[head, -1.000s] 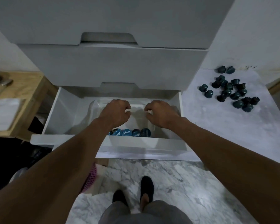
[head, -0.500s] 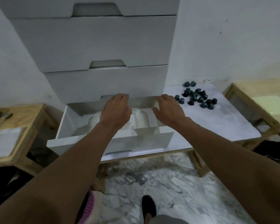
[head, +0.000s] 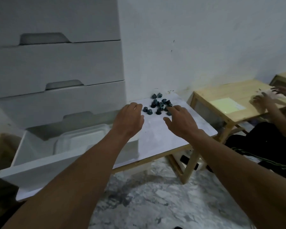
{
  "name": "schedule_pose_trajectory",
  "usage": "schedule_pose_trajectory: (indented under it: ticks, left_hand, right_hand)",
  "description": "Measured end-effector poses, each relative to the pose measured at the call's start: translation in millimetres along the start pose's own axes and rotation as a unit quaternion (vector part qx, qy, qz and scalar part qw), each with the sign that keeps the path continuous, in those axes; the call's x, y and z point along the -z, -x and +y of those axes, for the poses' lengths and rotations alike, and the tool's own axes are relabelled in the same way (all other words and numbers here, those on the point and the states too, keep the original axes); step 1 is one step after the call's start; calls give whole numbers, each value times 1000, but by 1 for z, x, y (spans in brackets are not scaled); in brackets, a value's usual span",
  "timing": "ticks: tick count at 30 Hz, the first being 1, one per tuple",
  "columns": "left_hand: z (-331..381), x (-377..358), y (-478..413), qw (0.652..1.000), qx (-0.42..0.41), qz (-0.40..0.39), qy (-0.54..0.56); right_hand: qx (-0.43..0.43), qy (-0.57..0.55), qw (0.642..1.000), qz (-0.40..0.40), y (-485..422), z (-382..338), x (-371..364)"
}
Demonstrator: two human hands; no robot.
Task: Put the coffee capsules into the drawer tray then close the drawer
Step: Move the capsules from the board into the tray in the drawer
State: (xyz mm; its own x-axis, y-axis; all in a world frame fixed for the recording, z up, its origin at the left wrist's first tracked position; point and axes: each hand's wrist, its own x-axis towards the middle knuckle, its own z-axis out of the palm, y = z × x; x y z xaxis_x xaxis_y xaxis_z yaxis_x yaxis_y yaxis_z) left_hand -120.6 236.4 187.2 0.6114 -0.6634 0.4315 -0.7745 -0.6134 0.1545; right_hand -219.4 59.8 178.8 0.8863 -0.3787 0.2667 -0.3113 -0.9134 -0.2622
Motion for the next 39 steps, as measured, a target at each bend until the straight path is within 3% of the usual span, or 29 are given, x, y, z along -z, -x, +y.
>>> schedule_pose_trajectory:
  ticks: [11,18,29,39]
  left_hand:
    - [107,-91,-99,999,39,-21,32]
    - [137,-132,-140,996,76,-38,33]
    - [95,-215,-207,990,90,-105,41]
    - [49,-304,-256,970,91,-218,60]
  right_hand:
    - [8,6,1000,-27,-48,164,28]
    - [37,-11,997,-61,-95,217,20]
    - [42,-42,991,-116,-181,242,-60]
    - [-25,-77,973,-215,-242,245,-149]
